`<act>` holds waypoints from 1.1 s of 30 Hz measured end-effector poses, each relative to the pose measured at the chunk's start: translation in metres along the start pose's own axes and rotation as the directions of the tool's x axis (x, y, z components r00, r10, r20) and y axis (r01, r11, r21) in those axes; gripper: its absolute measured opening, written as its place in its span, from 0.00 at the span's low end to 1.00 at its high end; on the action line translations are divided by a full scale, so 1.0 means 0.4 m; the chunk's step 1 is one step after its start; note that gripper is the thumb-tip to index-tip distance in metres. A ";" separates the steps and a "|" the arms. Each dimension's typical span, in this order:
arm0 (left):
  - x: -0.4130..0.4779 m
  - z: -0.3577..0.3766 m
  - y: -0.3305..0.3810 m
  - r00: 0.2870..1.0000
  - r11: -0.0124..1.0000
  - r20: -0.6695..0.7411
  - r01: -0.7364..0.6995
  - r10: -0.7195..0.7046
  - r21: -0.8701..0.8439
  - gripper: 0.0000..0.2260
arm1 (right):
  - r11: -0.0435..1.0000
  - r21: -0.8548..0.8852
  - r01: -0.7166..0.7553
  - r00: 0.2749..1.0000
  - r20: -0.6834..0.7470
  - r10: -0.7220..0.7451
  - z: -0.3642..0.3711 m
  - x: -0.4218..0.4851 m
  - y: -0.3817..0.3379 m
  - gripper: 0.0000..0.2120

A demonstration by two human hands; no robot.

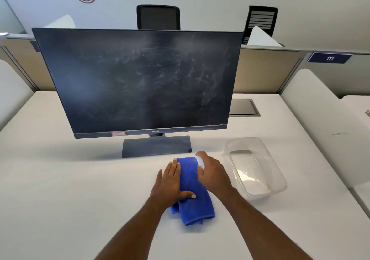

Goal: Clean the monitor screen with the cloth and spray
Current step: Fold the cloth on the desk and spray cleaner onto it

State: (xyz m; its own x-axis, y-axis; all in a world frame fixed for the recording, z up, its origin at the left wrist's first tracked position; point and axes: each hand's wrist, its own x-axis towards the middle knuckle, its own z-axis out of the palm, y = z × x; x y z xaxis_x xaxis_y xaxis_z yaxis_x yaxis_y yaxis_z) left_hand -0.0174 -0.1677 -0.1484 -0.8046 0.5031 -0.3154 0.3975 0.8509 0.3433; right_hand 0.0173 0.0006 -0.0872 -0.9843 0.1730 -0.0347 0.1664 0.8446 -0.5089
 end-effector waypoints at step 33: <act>-0.027 -0.024 0.003 0.998 0.998 0.043 0.050 -0.049 -0.031 0.62 | 0.998 -0.055 0.007 1.000 0.019 -0.006 0.005 -0.037 -0.041 0.17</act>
State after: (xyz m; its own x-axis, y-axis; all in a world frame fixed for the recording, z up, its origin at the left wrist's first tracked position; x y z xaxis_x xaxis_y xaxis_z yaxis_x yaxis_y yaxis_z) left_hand -0.0125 -0.1735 -0.1360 -0.8031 0.4672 -0.3698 0.3430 0.8700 0.3542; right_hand 0.0290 -0.0170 -0.0801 -0.9862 0.1587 -0.0478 0.1628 0.8723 -0.4611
